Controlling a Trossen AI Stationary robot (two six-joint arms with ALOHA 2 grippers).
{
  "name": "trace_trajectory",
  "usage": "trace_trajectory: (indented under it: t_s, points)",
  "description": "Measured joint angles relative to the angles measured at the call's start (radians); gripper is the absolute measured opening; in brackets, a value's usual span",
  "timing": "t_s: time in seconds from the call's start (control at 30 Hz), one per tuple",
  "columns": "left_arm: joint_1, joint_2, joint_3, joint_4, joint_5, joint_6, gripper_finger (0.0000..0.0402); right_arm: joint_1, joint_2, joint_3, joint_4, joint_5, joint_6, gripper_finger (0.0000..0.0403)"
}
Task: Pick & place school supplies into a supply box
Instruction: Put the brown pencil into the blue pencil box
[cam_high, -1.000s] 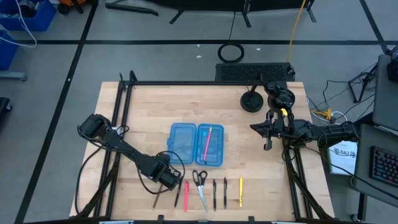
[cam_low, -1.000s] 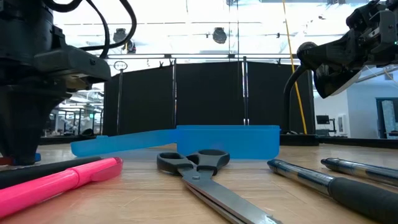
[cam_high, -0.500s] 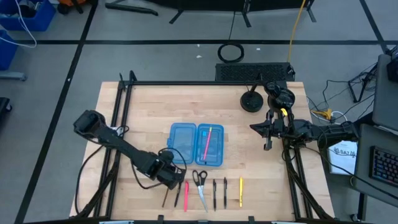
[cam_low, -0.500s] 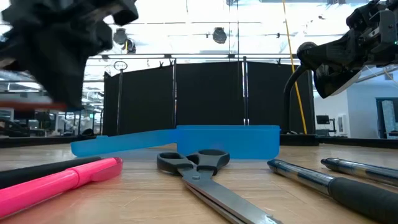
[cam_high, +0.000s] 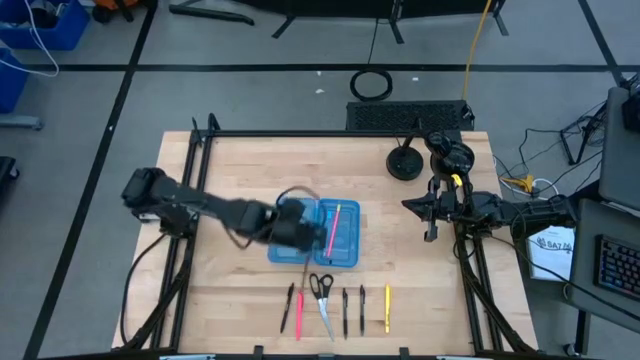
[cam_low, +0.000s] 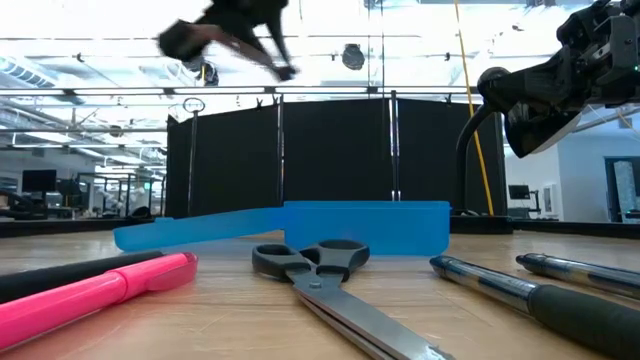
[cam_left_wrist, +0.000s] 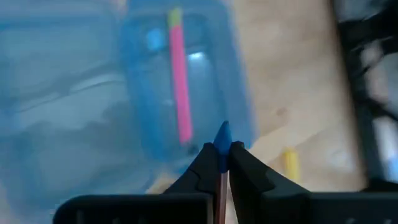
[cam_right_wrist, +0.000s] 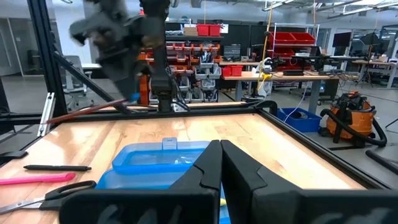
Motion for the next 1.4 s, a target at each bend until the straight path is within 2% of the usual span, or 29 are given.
trace_trajectory:
  t_s: [0.2, 0.43, 0.7, 0.87, 1.4]
  points:
    - [0.161, 0.029, 0.002, 0.139, 0.067, 0.149, 0.0024, 0.000, 0.000, 0.000, 0.000, 0.000, 0.023, 0.0000]
    - [0.247, 0.125, 0.001, 0.260, 0.149, 0.213, 0.0025, 0.000, 0.002, 0.000, -0.001, -0.002, 0.027, 0.0000]
    - [0.296, 0.224, 0.001, 0.276, 0.185, 0.220, 0.0025, 0.000, 0.005, 0.000, -0.001, -0.001, 0.027, 0.0000]
    - [0.316, 0.245, 0.001, 0.283, 0.201, 0.243, 0.0026, 0.000, 0.005, 0.000, 0.000, -0.001, 0.027, 0.0000]
    - [0.310, 0.301, 0.000, 0.275, 0.168, 0.279, 0.0026, 0.000, 0.012, 0.000, 0.000, 0.000, 0.026, 0.0000]
